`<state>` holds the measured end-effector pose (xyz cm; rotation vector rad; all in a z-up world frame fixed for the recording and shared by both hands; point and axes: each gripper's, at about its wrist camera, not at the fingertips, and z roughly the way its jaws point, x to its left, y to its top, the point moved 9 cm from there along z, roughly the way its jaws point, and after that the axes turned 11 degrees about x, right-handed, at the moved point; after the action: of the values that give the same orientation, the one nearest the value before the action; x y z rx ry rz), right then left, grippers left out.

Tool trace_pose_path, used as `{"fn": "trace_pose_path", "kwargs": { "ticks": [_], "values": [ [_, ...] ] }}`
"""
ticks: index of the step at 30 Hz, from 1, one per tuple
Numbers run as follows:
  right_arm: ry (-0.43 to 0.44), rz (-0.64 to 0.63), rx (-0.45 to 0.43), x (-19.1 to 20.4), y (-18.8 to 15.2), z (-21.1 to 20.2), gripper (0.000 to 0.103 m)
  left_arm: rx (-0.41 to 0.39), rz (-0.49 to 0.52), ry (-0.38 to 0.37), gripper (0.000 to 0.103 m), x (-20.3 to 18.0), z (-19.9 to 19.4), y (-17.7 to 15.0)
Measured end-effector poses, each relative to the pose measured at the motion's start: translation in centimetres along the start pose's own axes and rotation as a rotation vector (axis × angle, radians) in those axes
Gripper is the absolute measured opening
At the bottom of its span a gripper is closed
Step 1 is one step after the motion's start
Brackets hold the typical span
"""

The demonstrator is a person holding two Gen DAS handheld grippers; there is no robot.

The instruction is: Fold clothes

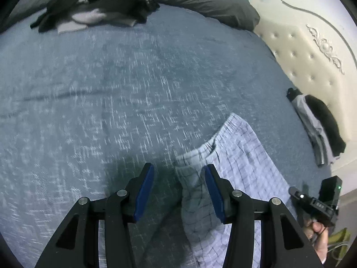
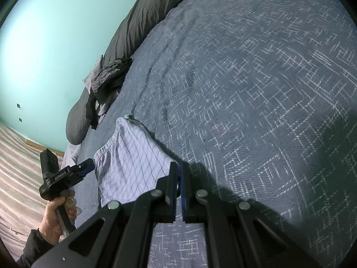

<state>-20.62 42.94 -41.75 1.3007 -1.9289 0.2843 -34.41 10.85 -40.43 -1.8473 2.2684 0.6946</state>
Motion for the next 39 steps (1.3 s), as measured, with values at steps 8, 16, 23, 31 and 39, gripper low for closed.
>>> {"fn": "trace_pose_path", "kwargs": {
  "ticks": [8,16,23,31,39],
  "values": [
    [-0.007,-0.004,0.004,0.0,0.0,0.1,0.002,0.002,-0.011,-0.004,0.032,0.3,1.1,0.1],
    [-0.008,-0.008,0.007,-0.2,0.1,0.1,0.002,-0.006,-0.043,-0.015,0.014,0.9,0.8,0.7],
    [0.001,-0.002,0.01,-0.4,0.1,0.1,0.002,0.01,-0.051,-0.076,0.044,0.3,0.8,-0.6],
    [0.0,-0.003,0.009,-0.3,0.1,0.0,0.002,0.013,-0.047,-0.059,0.021,0.4,1.7,-0.6],
    [-0.003,-0.006,0.012,-0.4,0.2,0.1,0.002,0.004,-0.099,-0.104,0.016,1.3,1.6,0.0]
  ]
}}
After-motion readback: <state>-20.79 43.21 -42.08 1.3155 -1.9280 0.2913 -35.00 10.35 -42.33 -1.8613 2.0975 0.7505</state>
